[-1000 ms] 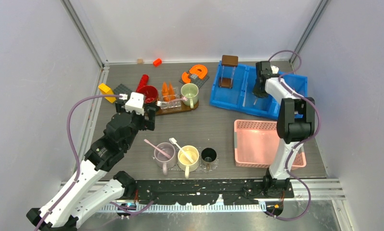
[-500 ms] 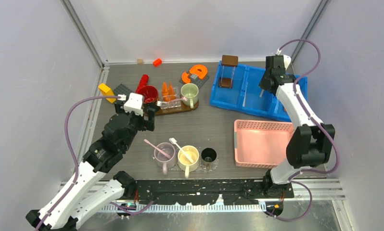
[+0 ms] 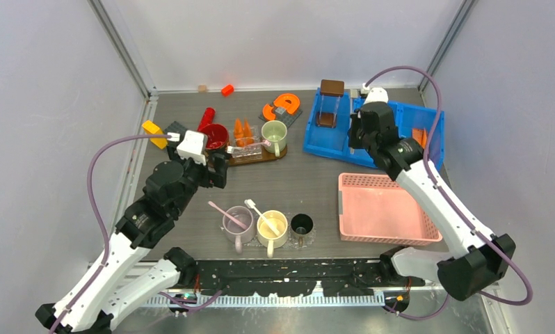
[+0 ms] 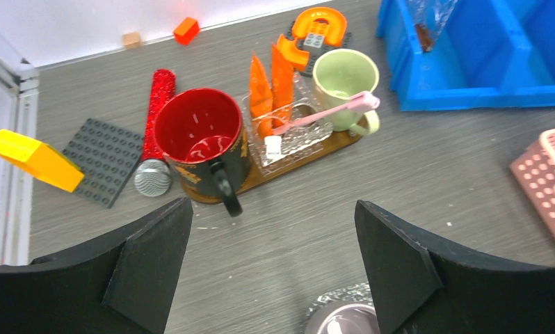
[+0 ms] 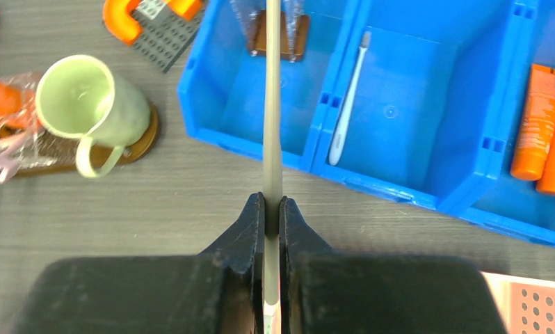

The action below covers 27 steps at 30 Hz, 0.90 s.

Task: Prepare toiletry sets of a toothbrush and toothpaste on the tray
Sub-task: Pick up the toothbrush from the storage box.

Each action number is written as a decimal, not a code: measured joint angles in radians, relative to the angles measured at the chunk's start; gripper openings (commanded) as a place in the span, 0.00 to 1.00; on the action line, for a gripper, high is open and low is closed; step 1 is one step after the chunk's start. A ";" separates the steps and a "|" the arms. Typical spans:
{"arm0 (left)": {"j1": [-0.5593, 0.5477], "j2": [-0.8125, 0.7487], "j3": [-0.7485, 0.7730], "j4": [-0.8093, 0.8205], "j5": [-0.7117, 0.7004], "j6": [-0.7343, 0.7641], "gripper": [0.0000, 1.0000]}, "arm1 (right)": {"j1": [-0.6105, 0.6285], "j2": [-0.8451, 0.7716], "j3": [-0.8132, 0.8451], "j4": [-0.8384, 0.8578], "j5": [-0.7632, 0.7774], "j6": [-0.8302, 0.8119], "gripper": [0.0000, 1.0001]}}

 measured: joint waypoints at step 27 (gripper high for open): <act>0.000 0.310 0.229 0.022 0.507 -0.356 0.89 | 0.385 -0.271 -0.275 0.166 -0.150 -0.207 0.01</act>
